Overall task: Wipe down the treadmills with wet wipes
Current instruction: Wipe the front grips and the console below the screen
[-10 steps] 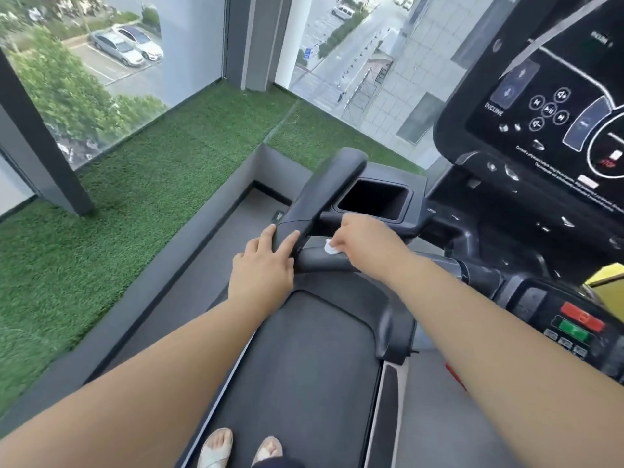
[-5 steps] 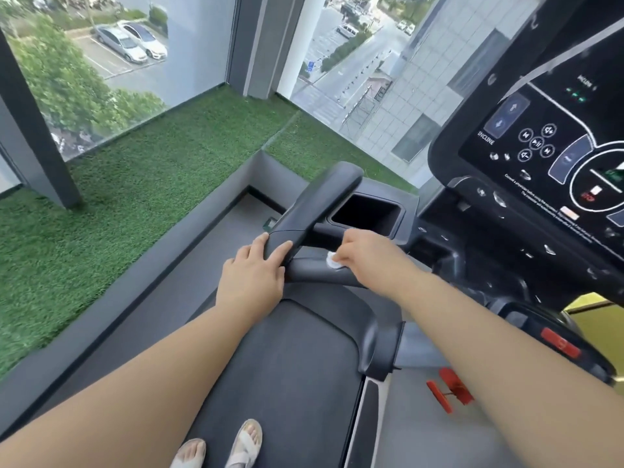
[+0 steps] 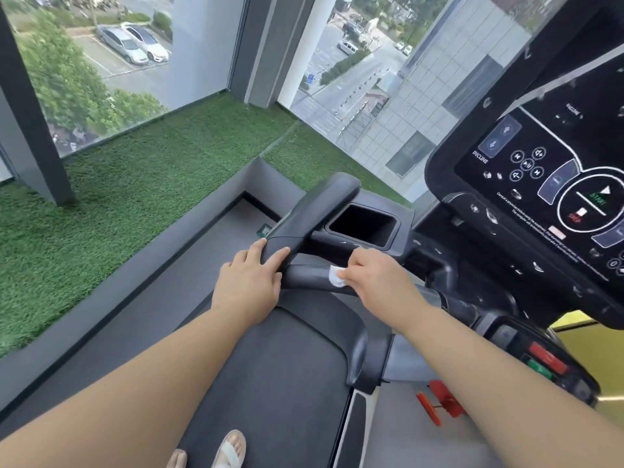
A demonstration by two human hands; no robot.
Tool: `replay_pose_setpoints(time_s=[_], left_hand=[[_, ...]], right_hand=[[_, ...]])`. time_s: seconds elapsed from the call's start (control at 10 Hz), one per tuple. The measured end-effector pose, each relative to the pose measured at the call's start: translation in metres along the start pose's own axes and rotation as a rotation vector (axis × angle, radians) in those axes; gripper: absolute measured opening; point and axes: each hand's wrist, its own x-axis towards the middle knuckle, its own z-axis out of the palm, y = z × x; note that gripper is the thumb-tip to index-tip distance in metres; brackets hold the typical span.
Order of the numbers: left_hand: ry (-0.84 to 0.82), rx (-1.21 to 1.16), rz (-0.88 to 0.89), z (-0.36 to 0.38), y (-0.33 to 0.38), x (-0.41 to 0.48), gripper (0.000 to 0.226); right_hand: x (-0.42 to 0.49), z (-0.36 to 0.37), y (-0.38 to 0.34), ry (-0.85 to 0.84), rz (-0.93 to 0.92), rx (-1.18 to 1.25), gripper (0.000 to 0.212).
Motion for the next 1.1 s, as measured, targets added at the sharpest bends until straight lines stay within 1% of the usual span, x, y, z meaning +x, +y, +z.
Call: replay_pose_setpoints(time_s=[0.1, 0.2, 0.3, 0.4, 0.5, 0.6, 0.7, 0.8, 0.9, 1.0, 1.1], left_hand=[[-0.002, -0.003, 0.000, 0.000, 0.000, 0.001, 0.048], [0.000, -0.008, 0.005, 0.001, 0.000, 0.002, 0.049], [-0.001, -0.010, 0.005, 0.001, -0.001, 0.001, 0.049], [0.005, -0.016, 0.008, 0.001, -0.002, 0.001, 0.049], [0.005, -0.018, 0.009, 0.002, -0.001, 0.001, 0.049], [0.005, 0.001, 0.007, 0.002, -0.001, 0.001, 0.049], [0.006, -0.008, 0.002, 0.001, 0.000, 0.001, 0.049], [0.005, -0.020, 0.001, 0.001, -0.001, 0.001, 0.049], [0.001, -0.019, 0.000, 0.001, -0.001, 0.001, 0.049], [0.003, -0.014, 0.003, 0.001, 0.000, 0.001, 0.049], [0.009, -0.006, 0.002, 0.000, 0.001, 0.001, 0.049]], right_hand=[[0.007, -0.001, -0.001, 0.085, 0.058, 0.048, 0.013], [0.024, 0.011, -0.022, 0.102, 0.039, 0.071, 0.008], [0.026, 0.016, -0.032, 0.037, -0.012, -0.041, 0.025], [0.014, 0.005, -0.015, 0.036, 0.011, 0.001, 0.020], [0.005, -0.016, 0.002, -0.002, 0.230, 0.081, 0.018], [0.018, -0.023, 0.005, -0.035, 0.393, 0.200, 0.023], [0.047, -0.005, -0.016, -0.054, 0.301, 0.188, 0.025], [0.069, 0.019, -0.037, -0.272, 0.193, -0.010, 0.031], [0.073, 0.014, -0.030, -0.365, 0.200, -0.092, 0.033], [0.067, -0.004, 0.001, -0.541, 0.271, -0.146, 0.032], [0.064, -0.018, 0.016, -0.520, 0.369, 0.066, 0.024]])
